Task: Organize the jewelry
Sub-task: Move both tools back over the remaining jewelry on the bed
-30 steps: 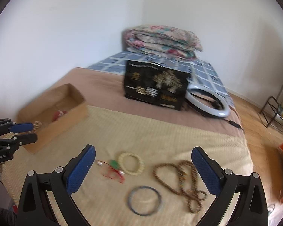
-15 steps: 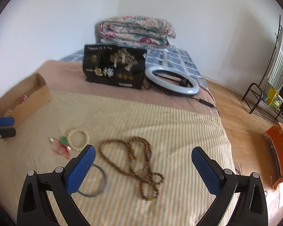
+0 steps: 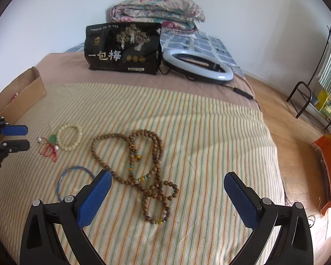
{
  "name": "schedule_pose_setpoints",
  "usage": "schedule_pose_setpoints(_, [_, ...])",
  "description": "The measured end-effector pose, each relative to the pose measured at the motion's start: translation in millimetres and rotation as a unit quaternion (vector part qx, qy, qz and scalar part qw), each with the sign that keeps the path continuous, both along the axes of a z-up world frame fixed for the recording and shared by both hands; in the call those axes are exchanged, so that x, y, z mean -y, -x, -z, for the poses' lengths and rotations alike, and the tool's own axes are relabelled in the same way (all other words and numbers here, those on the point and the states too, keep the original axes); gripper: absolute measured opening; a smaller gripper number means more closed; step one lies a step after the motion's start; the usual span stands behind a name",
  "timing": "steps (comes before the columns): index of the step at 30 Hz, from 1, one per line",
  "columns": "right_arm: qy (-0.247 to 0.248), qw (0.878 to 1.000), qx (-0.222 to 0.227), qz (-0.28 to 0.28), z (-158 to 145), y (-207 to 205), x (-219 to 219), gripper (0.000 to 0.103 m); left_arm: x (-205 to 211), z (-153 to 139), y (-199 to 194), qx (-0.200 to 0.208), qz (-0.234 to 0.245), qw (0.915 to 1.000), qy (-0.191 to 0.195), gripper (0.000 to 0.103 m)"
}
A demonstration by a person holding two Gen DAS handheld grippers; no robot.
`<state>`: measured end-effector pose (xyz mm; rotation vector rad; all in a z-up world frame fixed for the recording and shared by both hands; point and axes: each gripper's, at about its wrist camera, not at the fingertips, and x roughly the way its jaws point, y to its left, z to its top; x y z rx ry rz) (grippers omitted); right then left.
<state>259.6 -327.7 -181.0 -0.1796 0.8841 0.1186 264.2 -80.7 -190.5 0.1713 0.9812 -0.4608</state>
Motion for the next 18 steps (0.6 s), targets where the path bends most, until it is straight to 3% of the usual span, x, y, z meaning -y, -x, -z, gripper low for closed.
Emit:
schedule_pose_setpoints(7, [-0.006, 1.000, -0.016, -0.001, 15.0, -11.4, 6.9, 0.102, 9.7, 19.9, -13.9, -0.008, 0.017, 0.9996, -0.022, 0.037])
schedule_pose_setpoints(18, [-0.005, 0.999, -0.030, -0.013, 30.5, -25.4, 3.5, 0.100, 16.4, 28.3, -22.1, -0.006, 0.037, 0.9986, -0.038, 0.037])
